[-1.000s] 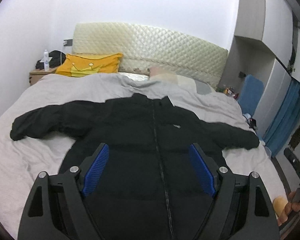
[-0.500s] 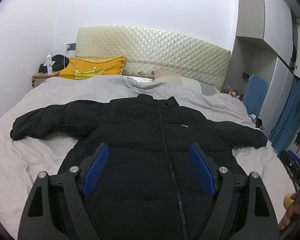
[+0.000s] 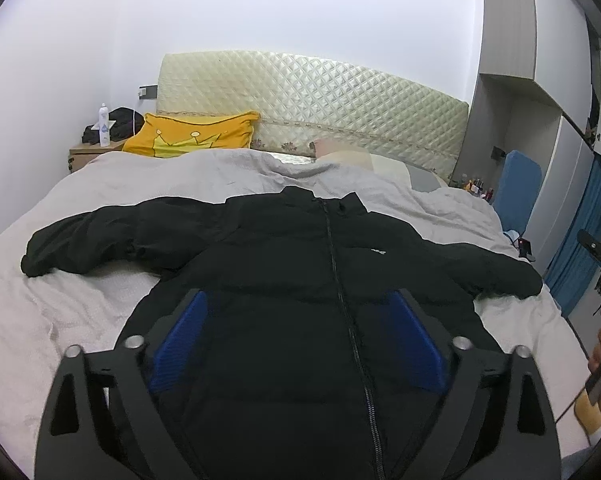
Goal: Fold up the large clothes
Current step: 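Reach the right gripper to the jacket sleeve and grasp its cuff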
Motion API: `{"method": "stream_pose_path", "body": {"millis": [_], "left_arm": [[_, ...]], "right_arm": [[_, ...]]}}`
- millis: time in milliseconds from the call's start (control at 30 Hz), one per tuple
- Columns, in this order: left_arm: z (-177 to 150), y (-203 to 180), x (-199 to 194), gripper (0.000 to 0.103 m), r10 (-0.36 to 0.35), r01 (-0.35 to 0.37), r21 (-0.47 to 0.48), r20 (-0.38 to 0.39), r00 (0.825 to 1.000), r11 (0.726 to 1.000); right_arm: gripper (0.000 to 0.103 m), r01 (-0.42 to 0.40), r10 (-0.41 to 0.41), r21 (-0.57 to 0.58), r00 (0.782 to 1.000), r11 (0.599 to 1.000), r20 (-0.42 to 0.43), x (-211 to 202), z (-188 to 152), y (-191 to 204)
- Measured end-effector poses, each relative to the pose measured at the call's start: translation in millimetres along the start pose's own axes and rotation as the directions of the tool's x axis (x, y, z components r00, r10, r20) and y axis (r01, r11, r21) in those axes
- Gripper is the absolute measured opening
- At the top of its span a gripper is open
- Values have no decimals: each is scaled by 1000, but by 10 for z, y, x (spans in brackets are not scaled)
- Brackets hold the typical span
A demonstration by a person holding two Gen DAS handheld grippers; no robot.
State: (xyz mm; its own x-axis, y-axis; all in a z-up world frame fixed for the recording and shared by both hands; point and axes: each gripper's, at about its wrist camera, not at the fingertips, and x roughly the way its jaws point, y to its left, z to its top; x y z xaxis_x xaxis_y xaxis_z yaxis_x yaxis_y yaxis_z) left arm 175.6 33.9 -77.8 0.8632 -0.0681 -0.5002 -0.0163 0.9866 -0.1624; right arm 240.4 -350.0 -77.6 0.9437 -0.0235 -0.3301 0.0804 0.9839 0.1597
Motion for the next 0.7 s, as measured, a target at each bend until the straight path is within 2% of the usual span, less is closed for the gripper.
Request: {"method": "stream_pose_path", "body": {"millis": [33, 200, 333, 400, 567, 700], "left_arm": [[-7, 3, -6, 102, 1, -1, -3, 8, 1000, 1000], [-30, 32, -3, 103, 3, -3, -19, 22, 1000, 1000], [-50, 29, 52, 103, 20, -20, -14, 12, 1000, 1000], [-59, 22, 80, 103, 35, -34, -7, 11, 999, 999], [-79, 31, 145, 103, 52, -52, -9, 10, 999, 999], [-92, 31, 239, 103, 67, -67, -10, -3, 998, 998]], "right_arm": [[76, 5, -5, 21, 1000, 1000, -9, 80, 17, -88], [78, 36, -29, 115, 997, 993, -67, 472, -16, -553], [87, 54, -29, 205, 992, 977, -122, 759, -127, -954], [95, 87, -50, 223, 985, 971, -165, 910, -182, -1146], [102, 123, -61, 273, 973, 954, -224, 1174, -320, -1576], [102, 99, -10, 350, 968, 931, -249, 1362, -430, -1897]]}}
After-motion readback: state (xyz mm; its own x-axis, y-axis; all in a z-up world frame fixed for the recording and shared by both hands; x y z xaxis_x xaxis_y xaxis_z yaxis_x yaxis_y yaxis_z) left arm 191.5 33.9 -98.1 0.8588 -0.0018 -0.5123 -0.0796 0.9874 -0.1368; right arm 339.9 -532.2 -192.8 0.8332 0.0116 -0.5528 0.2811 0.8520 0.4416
